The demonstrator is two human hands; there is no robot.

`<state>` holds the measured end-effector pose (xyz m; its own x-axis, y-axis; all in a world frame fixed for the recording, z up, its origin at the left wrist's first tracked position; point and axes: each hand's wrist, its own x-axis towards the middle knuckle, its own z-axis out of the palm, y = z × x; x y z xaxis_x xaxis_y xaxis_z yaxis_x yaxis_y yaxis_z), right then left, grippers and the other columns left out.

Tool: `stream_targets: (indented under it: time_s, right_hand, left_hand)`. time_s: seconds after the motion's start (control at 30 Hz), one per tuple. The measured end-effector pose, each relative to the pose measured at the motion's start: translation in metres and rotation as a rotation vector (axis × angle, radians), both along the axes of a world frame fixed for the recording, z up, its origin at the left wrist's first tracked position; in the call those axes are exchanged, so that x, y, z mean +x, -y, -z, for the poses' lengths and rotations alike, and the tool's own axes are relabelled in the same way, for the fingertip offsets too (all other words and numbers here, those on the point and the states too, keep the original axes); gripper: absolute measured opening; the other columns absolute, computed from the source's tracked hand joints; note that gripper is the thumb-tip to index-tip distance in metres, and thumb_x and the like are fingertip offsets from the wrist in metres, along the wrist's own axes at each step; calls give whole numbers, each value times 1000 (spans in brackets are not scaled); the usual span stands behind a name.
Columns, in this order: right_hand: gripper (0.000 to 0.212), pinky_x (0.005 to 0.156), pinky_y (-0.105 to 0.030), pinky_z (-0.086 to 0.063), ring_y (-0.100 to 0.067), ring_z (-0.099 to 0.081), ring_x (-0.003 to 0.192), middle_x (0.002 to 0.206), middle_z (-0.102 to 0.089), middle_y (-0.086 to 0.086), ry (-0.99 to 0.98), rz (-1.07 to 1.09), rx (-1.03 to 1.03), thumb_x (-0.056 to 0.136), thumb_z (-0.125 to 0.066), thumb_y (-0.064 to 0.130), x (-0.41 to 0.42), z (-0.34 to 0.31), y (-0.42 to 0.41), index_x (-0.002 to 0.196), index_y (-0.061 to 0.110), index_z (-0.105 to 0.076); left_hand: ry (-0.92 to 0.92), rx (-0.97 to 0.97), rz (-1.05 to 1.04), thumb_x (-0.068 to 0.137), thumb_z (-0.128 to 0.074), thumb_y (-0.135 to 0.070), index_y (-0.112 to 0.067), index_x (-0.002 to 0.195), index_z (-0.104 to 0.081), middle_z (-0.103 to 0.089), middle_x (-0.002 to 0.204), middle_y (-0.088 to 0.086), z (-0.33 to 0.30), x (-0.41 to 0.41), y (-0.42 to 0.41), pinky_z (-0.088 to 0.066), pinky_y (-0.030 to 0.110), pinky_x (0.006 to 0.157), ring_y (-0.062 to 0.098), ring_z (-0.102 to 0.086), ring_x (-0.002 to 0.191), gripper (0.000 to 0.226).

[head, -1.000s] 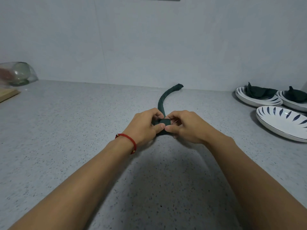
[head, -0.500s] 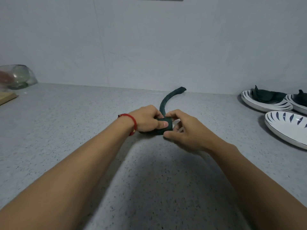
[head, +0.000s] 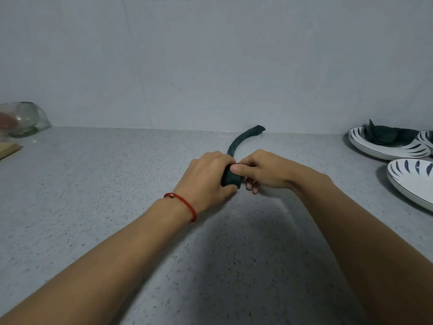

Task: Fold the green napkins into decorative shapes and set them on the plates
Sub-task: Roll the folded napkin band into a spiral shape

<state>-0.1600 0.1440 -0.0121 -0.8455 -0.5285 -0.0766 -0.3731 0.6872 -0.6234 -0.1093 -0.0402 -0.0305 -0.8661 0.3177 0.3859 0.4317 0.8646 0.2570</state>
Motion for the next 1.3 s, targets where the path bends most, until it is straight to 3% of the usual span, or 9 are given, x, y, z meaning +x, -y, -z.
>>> stream_targets:
  time_s: [0.17, 0.27, 0.33, 0.53, 0.77, 1.03, 1.1, 1.2, 1.3]
  right_hand:
    - [61, 77, -38, -56, -18, -66, 64, 72, -72, -8, -164, 158, -17, 103, -39, 57, -3, 14, 2, 85, 7, -69]
    - [36, 80, -30, -49, -10, -62, 84, 103, -65, 7, -321, 189, -195, 105, -43, 42, 7, 29, 0, 128, 22, -60]
    - [48, 76, -26, -51, -8, -61, 81, 119, -59, 12, -311, 100, -214, 100, -55, 37, 9, 35, 0, 145, 29, -43]
    - [42, 61, -15, -40, -3, -58, 63, 90, -57, 21, -284, 73, -226, 90, -73, 36, -10, 38, 1, 125, 28, -51]
    - [29, 48, -30, -50, -14, -58, 47, 84, -67, -6, -81, 63, -250, 95, -66, 42, -31, 22, 2, 113, 22, -57]
    - [51, 48, -29, -48, -19, -52, 39, 58, -58, -9, -76, 149, -173, 104, -39, 55, -41, 20, 8, 88, 13, -64]
    - [55, 50, -26, -47, -18, -54, 43, 62, -61, -9, -81, 197, -240, 106, -36, 49, -35, 24, 3, 90, 3, -62]
    - [25, 63, -26, -54, -13, -63, 65, 85, -69, -6, -73, 221, -366, 105, -48, 35, -10, 30, -12, 118, 21, -65]
    - [45, 91, -23, -51, -4, -62, 106, 131, -61, 11, -179, 167, -254, 97, -61, 41, 20, 35, -24, 142, 33, -54]
  left_hand:
    - [78, 1, -43, 81, -78, -41, -20, 112, -63, -65, 105, -2, -13, -17, -2, -49, 38, 89, 19, -60, 97, 40]
    - [251, -2, -91, 83, -77, -40, -18, 110, -68, -70, 102, 1, -28, -32, 7, -53, 37, 88, 19, -63, 95, 36]
    - [327, -32, -80, 86, -74, -41, -17, 111, -69, -72, 103, 1, -35, -40, 11, -53, 36, 90, 19, -64, 95, 35]
    - [478, -61, -18, 96, -62, -42, -24, 122, -69, -72, 113, -3, -45, -60, 12, -50, 33, 92, 16, -65, 102, 33]
    - [-63, -2, 6, 90, -65, -21, -24, 121, -67, -67, 110, 0, -11, -54, 6, -49, 36, 91, 21, -61, 103, 31]
    - [-92, -7, -66, 78, -77, -36, -18, 124, -58, -62, 116, 1, 17, -76, -7, -47, 35, 94, 22, -59, 103, 54]
    - [-22, 52, -91, 75, -78, -42, -20, 116, -61, -63, 107, 0, 12, -82, -7, -49, 33, 86, 22, -60, 96, 50]
    - [86, 267, -131, 71, -82, -51, -23, 105, -68, -69, 94, -7, 4, -65, 0, -53, 27, 77, 13, -64, 87, 46]
    - [247, 645, -68, 72, -83, -51, -25, 97, -74, -75, 87, -5, 2, -26, 7, -60, 29, 72, 13, -71, 83, 37]
